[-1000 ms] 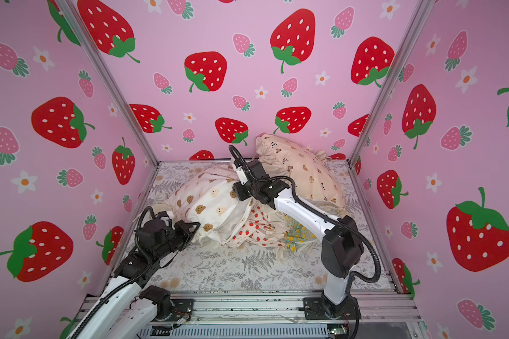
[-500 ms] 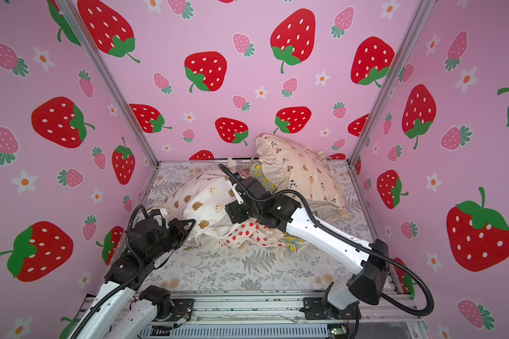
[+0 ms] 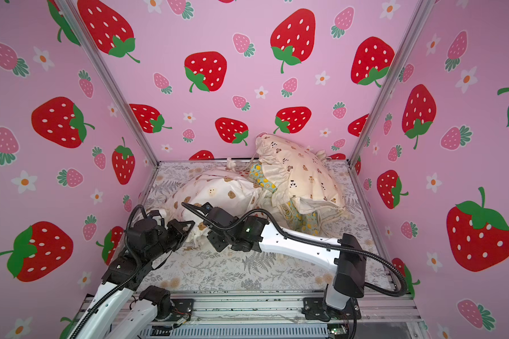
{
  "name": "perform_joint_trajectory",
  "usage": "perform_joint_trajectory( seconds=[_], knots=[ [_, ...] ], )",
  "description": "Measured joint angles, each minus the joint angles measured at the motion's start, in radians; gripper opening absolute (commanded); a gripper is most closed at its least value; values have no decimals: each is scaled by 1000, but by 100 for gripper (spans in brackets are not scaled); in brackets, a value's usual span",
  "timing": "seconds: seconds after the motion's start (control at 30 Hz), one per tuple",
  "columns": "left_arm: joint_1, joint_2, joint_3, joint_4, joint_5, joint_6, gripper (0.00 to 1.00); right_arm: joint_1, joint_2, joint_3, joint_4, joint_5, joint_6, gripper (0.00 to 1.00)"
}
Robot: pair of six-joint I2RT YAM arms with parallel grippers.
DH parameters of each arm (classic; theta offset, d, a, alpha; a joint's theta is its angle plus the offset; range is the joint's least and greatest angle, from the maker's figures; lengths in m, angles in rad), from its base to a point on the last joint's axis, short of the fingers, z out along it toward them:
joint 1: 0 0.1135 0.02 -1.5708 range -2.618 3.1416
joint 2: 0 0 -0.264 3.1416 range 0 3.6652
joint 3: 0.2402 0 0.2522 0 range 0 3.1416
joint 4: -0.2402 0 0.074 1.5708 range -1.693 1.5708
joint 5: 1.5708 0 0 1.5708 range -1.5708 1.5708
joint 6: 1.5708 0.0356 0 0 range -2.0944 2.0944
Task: Zip up pillowcases
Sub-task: Zip the zipper on the pillowcase.
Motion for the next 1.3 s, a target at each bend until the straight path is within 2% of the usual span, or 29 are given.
perform_joint_trajectory(
  seconds=[0.27, 0.4, 0.63, 1.3],
  knots=[
    [0, 7, 0, 0, 1, -8, 0, 19, 14, 25, 3, -19, -13, 34],
    [0, 7, 0, 0, 1, -11, 0, 19, 20, 36, 8, -35, -13, 27],
    [0, 5, 0, 0, 1, -13, 0, 19, 53, 61, 14, -42, -12, 25],
    [2, -8, 0, -7, 0, -19, 0, 9, 78, 82, 13, -17, -11, 10]
  ],
)
